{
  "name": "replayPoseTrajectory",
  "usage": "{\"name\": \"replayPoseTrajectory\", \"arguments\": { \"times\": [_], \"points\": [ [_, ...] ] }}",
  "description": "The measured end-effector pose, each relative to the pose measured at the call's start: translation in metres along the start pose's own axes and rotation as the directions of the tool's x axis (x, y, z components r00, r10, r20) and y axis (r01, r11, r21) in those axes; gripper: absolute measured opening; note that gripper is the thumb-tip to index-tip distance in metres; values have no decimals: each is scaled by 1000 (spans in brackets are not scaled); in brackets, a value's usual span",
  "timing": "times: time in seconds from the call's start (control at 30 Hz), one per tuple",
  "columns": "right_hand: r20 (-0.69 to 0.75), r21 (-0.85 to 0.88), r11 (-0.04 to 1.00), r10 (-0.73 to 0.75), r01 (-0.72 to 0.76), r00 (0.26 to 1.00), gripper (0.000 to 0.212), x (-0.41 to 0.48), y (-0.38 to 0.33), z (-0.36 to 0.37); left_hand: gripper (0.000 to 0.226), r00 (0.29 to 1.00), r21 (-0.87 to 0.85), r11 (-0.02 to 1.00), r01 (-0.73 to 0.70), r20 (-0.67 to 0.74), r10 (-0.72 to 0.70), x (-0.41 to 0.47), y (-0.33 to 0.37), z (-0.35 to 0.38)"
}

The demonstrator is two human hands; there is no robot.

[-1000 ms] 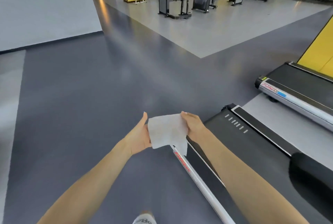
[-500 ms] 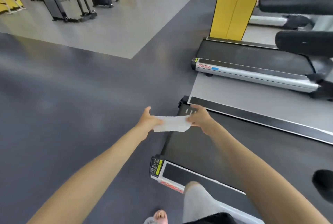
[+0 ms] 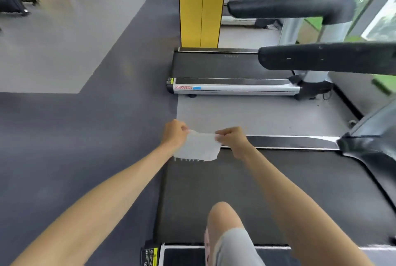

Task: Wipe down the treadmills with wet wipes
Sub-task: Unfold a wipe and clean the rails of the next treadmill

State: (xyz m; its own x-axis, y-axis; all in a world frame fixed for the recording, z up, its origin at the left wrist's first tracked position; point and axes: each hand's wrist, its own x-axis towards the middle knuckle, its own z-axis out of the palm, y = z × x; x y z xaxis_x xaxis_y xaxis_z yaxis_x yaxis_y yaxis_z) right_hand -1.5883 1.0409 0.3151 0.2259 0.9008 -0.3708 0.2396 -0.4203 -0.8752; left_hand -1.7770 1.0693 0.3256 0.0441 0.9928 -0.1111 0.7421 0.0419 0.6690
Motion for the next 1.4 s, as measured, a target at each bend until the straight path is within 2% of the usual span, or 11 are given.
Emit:
{"name": "replayPoseTrajectory", "arguments": {
  "times": [0.17, 0.4, 0.57, 0.67, 0.8, 0.87, 0.93, 1.07, 1.2, 1.3, 1.4],
  "points": [
    [-152, 33, 999, 0, 5, 988, 36, 86, -15, -78, 16, 988, -71, 997, -6, 153, 17, 117, 84, 46],
    [-248, 55, 998, 26, -12, 968, 24, 158, -81, -213, 16, 928, -91, 993, -69, 360, 97, 204, 217, 56],
    [-314, 48, 999, 30, -15, 949, 19, 148, -117, -294, 11, 875, -40, 974, -224, 432, 219, 224, 312, 56],
    [-373, 22, 1000, 9, 0, 928, 31, 132, -131, -339, 12, 817, -50, 938, -343, 477, 324, 225, 368, 58],
    [-398, 73, 997, 12, 19, 917, 14, 101, -152, -390, 11, 748, -83, 872, -482, 480, 459, 217, 434, 58],
    [-385, 180, 983, 41, 32, 922, 18, 89, -161, -410, 10, 732, -199, 903, -382, 531, 427, 215, 459, 52],
    [-381, 308, 949, 57, 68, 923, 18, 78, -170, -426, 13, 696, -358, 925, -131, 632, 342, 207, 482, 42],
    [-378, 427, 895, 45, 131, 925, 21, 72, -188, -441, 29, 583, -504, 823, 262, 762, 281, 202, 511, 39],
    [-329, 474, 874, 67, 103, 942, 17, 72, -194, -453, 16, 475, -510, 781, 362, 821, 316, 219, 527, 51],
    [-246, 702, 693, 21, 163, 969, 19, 77, -196, -471, 39, 384, -493, 747, 446, 859, 338, 234, 543, 65],
    [-299, 882, 380, -4, 278, 954, 31, 101, -199, -483, 52, 201, -440, 816, 376, 898, 392, 253, 563, 89]
  ]
}}
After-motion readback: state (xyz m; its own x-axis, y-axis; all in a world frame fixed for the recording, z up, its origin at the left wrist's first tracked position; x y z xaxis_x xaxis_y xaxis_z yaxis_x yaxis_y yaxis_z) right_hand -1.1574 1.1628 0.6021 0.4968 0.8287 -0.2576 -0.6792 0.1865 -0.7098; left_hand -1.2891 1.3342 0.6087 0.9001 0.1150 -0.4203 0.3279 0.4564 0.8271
